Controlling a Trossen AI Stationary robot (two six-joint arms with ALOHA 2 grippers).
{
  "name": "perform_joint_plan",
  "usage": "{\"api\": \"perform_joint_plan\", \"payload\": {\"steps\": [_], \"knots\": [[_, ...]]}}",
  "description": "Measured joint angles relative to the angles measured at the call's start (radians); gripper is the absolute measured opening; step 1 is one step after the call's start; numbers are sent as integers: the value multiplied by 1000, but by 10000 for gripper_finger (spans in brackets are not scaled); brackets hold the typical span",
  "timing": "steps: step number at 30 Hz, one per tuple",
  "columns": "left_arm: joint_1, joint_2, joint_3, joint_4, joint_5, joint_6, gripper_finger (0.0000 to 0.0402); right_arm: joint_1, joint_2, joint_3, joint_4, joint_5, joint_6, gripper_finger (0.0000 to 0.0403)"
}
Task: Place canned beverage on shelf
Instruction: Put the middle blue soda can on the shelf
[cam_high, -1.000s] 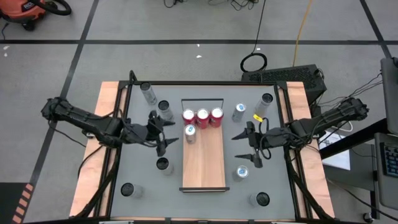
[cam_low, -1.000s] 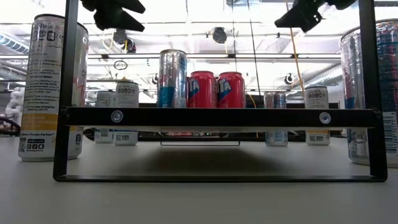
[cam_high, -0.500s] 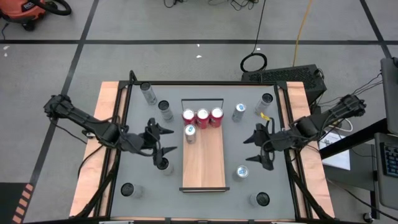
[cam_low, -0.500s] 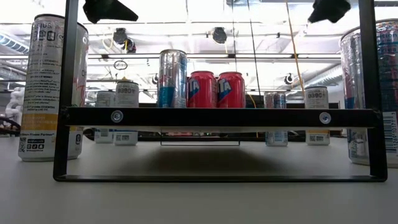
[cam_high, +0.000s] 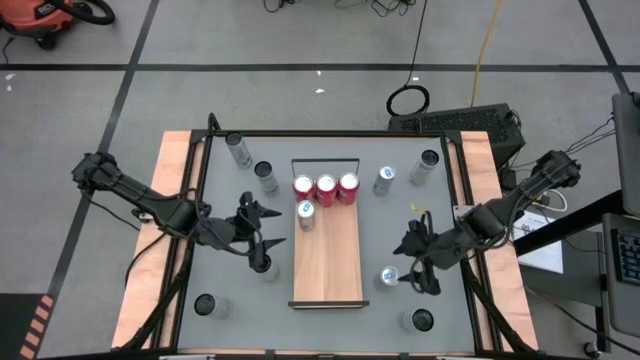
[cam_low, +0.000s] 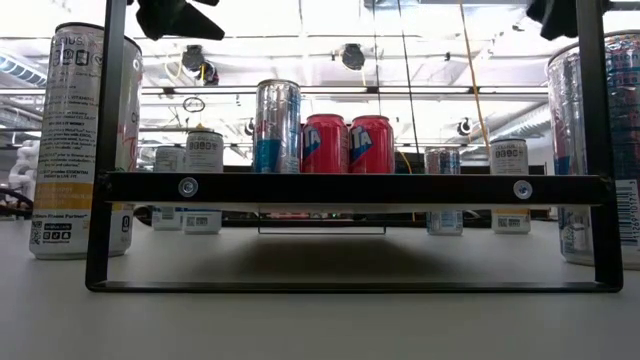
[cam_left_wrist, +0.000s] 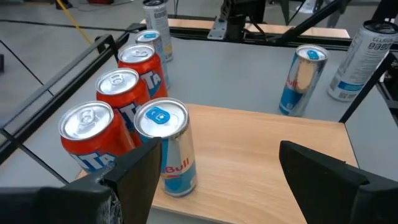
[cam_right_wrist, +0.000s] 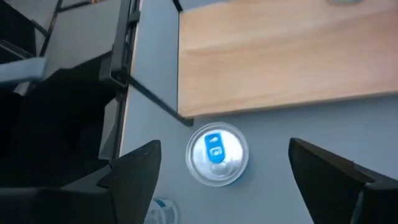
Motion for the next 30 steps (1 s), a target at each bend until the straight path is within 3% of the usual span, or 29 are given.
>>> {"api": "perform_joint_plan", "payload": {"steps": [13, 18, 24, 30], "knots": [[0, 0, 0, 87, -42, 54, 319, 33, 18, 0, -34, -17, -40, 318], [0, 18, -3, 169, -75, 103, 319, 26, 19, 0, -40, 72, -54, 318], [3, 64, -3, 174, -116, 104, 319, -18, 36, 0, 92, 292, -154, 318], [3, 116, -4, 166, -128, 133, 319, -134, 139, 0, 302, 291, -392, 283]]}}
